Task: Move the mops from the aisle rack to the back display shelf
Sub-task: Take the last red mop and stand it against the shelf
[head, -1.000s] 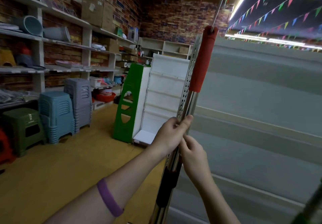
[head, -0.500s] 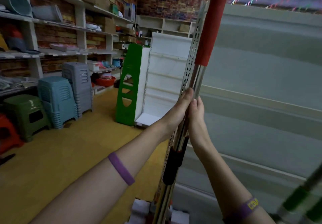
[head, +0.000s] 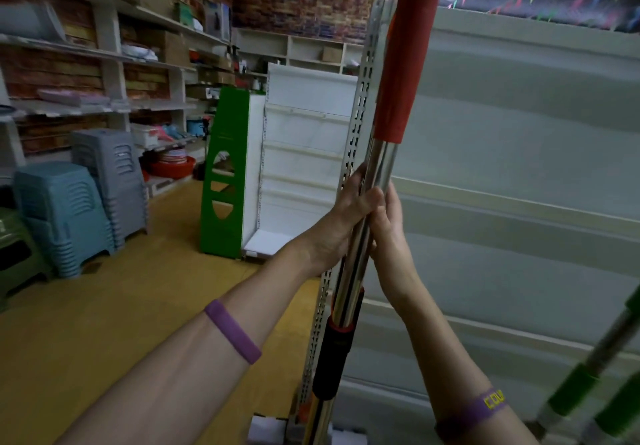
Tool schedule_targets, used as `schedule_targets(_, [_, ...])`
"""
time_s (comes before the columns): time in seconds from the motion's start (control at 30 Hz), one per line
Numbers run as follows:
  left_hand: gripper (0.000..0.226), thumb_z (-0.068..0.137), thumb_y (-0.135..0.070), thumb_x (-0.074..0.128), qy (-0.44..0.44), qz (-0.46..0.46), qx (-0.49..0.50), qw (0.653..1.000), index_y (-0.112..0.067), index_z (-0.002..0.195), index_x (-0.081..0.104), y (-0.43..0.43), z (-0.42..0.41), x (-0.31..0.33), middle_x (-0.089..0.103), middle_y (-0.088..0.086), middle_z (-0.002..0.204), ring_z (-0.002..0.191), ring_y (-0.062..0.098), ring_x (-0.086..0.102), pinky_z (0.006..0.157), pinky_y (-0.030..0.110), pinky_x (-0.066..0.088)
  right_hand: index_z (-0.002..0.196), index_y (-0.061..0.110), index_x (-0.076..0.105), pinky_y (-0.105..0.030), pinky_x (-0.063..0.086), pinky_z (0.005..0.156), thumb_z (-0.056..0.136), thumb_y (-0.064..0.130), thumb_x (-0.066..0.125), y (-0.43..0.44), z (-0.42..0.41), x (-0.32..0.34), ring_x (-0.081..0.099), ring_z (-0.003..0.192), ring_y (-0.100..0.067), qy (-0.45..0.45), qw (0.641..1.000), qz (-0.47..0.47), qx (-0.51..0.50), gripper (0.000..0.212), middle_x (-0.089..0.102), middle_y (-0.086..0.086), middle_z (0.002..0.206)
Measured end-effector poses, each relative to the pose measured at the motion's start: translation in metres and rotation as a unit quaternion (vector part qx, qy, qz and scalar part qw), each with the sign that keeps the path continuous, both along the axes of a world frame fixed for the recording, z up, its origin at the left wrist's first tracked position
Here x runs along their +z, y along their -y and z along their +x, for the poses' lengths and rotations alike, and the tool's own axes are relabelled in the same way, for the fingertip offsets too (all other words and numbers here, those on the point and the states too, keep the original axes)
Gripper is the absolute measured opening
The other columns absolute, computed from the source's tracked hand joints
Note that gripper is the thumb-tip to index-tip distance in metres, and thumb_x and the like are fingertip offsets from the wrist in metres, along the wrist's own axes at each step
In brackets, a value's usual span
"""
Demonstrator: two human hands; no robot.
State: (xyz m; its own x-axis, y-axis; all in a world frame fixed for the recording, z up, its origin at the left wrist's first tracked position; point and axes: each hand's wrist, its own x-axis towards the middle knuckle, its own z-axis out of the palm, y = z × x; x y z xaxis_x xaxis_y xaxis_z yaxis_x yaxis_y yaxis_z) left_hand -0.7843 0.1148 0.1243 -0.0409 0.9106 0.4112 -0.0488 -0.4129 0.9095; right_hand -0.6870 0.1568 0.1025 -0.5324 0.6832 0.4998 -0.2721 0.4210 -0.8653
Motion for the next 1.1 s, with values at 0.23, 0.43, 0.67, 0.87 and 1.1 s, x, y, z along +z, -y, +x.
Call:
schedule_targets(0.23, [0.119, 0.052, -0.080, 0.074, -0.014, 0.050, 0.060, 0.997, -0.019, 0.146, 0.035, -0.013, -0.009, -0.003, 0.051, 0.010, 0.139, 0.129, 0.022, 0.051, 0.108, 0.043, 0.044, 0.148, 0.042, 0.021, -0.033, 0.039, 0.115, 0.055, 0.092, 0.060, -0.006, 0.002, -0.003, 0.037, 0.145, -0.012, 0.005, 1.000, 0.018, -0.010, 0.113, 0.038, 0.001, 0.157])
schedule_targets(0.43, [0.129, 0.045, -0.081, 0.075, 0.025, 0.043, 0.028, 0.998, -0.017, 0.148, 0.034, -0.010, -0.003, -0.003, 0.053, 0.008, 0.135, 0.122, 0.014, 0.058, 0.092, 0.026, 0.052, 0.147, 0.045, 0.014, -0.018, 0.036, 0.113, 0.053, 0.095, 0.056, -0.004, -0.001, -0.001, 0.037, 0.138, 0.007, 0.007, 1.000, 0.023, 0.009, 0.114, 0.038, 0.020, 0.149])
schedule_targets(0.67, [0.134, 0.040, -0.088, 0.069, 0.009, 0.030, 0.054, 0.998, -0.023, 0.151, 0.032, -0.015, -0.003, 0.010, 0.044, 0.003, 0.149, 0.132, 0.015, 0.049, 0.093, 0.022, 0.052, 0.145, 0.050, 0.020, -0.051, 0.028, 0.121, 0.058, 0.092, 0.059, -0.007, 0.000, 0.002, 0.025, 0.151, -0.017, -0.004, 1.000, 0.023, 0.008, 0.104, 0.026, 0.000, 0.163])
schedule_targets(0.87, [0.114, 0.055, -0.083, 0.067, -0.015, 0.065, 0.068, 0.995, -0.019, 0.146, 0.038, -0.016, -0.005, 0.008, 0.055, 0.011, 0.127, 0.110, 0.026, 0.060, 0.095, 0.053, 0.051, 0.149, 0.050, 0.025, -0.049, 0.042, 0.112, 0.056, 0.085, 0.069, -0.022, 0.010, 0.003, 0.042, 0.142, -0.022, 0.024, 0.999, 0.022, 0.007, 0.108, 0.039, -0.007, 0.155])
schedule_targets(1.1, [0.089, 0.062, -0.089, 0.053, 0.040, 0.053, 0.034, 0.997, -0.034, 0.132, 0.057, -0.020, -0.001, 0.005, 0.057, 0.015, 0.123, 0.115, 0.031, 0.056, 0.098, 0.048, 0.045, 0.156, 0.042, 0.016, -0.053, 0.026, 0.121, 0.064, 0.095, 0.045, -0.025, -0.002, 0.000, 0.028, 0.150, -0.012, -0.005, 1.000, -0.008, 0.028, 0.110, 0.027, 0.005, 0.163])
